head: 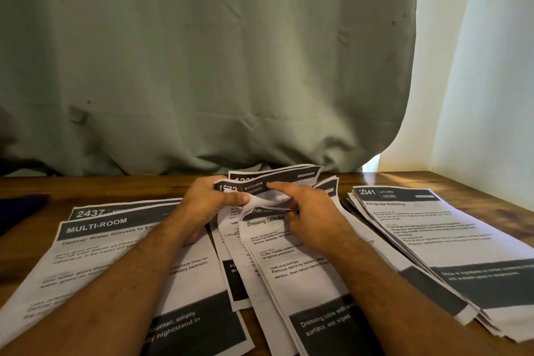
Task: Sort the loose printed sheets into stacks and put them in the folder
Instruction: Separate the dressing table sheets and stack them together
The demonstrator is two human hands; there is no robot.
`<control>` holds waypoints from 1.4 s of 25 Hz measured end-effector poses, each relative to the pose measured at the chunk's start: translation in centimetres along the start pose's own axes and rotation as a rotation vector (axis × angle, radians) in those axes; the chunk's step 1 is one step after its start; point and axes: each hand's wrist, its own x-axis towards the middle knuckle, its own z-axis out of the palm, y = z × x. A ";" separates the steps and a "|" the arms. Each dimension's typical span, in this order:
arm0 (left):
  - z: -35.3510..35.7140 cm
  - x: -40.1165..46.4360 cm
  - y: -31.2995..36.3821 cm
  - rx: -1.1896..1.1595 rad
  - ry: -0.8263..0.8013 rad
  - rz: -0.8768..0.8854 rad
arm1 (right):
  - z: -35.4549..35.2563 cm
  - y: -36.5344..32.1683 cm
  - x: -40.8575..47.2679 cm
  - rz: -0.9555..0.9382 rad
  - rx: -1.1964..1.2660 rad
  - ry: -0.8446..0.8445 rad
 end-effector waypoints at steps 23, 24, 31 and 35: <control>-0.7 1.8 -1.8 1.007 0.258 0.010 | -1.0 0.4 0.1 0.125 0.013 -0.017; -0.7 1.9 -2.0 1.085 0.241 -0.053 | -1.0 0.4 0.1 0.128 0.017 -0.014; 0.4 1.4 -0.9 0.526 0.391 0.139 | -0.9 0.5 0.3 0.097 0.016 0.032; 1.1 0.5 -0.5 0.257 0.315 0.202 | -0.5 0.9 0.4 -0.028 0.008 0.138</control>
